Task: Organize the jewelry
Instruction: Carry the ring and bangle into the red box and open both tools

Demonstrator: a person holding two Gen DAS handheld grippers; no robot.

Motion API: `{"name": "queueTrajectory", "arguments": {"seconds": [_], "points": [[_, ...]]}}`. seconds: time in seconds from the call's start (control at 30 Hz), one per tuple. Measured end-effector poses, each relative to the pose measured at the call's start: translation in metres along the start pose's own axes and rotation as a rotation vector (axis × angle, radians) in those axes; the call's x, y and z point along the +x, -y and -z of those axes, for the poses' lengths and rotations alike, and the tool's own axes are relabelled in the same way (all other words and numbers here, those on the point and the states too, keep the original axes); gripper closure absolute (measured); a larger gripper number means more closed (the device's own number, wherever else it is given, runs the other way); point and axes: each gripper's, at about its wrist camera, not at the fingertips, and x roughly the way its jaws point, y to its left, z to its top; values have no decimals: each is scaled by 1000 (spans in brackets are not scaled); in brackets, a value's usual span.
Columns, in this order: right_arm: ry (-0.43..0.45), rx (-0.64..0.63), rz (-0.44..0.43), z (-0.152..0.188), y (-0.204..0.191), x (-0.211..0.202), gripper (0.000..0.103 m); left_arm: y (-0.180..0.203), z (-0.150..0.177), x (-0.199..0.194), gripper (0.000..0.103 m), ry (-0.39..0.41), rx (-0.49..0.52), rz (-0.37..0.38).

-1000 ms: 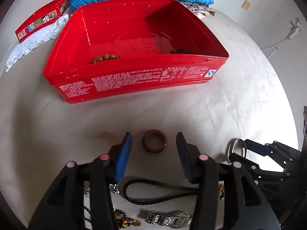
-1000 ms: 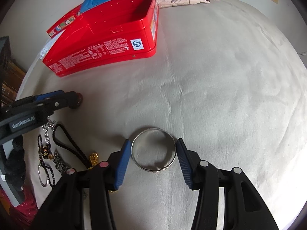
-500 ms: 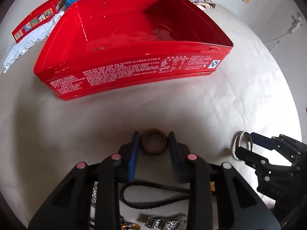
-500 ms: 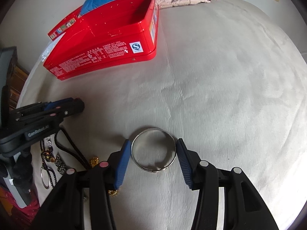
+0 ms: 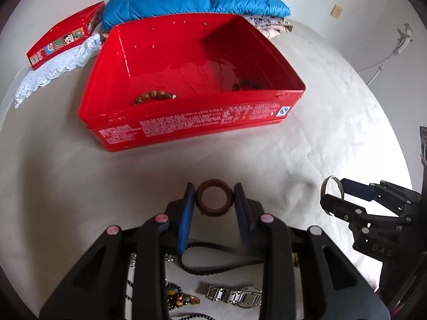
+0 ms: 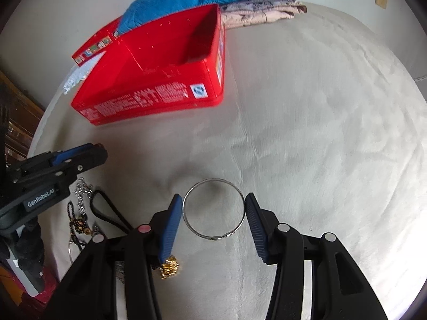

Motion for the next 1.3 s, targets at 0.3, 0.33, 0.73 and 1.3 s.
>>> {"name": "queueTrajectory", "arguments": {"seconds": [0.3,0.33,0.73,1.3], "points": [[95,-45,-9,-26,-25,-33,54,-12,-7,-42,75,113,-15,-7],[106,-51,-13,-32,-29,-36,54,-18,-13,-44,75,123,-21,-7],[150,-56,-86,-135,-68,-4,54,-67,-77,-21,75,131,-88,-22],[106,-68,-17,-167,-70,77,53,-97,-108,39,71,80,-98,-43]]}}
